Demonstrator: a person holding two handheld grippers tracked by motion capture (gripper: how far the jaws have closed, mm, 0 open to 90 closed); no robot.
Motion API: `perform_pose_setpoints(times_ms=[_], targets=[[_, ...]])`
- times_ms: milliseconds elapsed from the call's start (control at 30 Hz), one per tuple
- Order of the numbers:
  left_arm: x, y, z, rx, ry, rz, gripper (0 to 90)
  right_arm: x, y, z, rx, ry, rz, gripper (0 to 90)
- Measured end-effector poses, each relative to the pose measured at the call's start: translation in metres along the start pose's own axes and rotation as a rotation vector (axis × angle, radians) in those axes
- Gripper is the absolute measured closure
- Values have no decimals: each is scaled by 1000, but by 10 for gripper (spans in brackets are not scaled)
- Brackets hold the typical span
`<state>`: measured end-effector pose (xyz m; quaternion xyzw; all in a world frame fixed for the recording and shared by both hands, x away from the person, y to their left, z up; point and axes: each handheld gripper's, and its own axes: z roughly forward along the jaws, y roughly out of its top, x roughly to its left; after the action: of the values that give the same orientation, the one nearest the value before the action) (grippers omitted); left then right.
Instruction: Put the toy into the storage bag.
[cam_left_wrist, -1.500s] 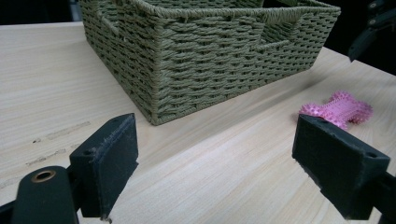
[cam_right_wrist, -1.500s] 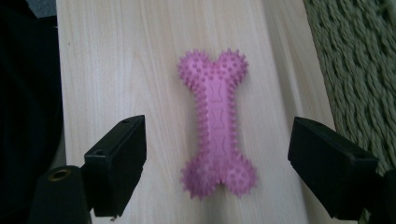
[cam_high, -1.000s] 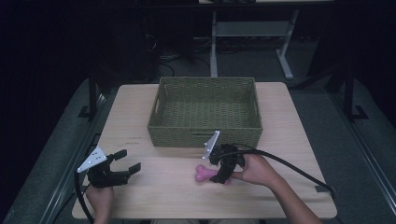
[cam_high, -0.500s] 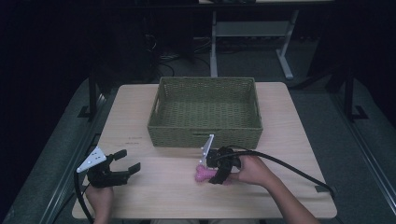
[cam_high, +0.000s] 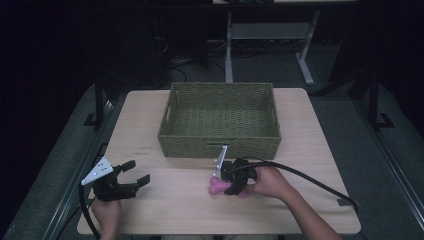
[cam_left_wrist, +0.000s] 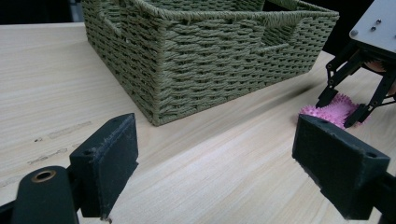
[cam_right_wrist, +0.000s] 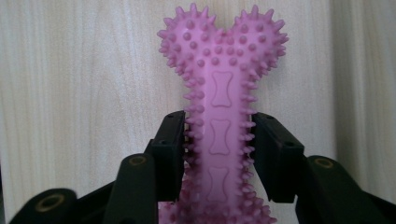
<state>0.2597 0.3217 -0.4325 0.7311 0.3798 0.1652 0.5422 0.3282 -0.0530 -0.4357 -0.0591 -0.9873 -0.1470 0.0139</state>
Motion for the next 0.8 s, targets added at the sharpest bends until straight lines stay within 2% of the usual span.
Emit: perform_pose_setpoints(times_ms=[367, 667, 800], targets=[[1, 0, -1, -5, -1, -3, 139, -2, -1, -3, -3, 12, -10, 582], [0, 0, 0, -2, -2, -2, 139, -7, -4, -27, -69, 22, -7, 583], [0, 0, 0, 0, -1, -2, 139, -8, -6, -37, -81, 16, -7, 583]])
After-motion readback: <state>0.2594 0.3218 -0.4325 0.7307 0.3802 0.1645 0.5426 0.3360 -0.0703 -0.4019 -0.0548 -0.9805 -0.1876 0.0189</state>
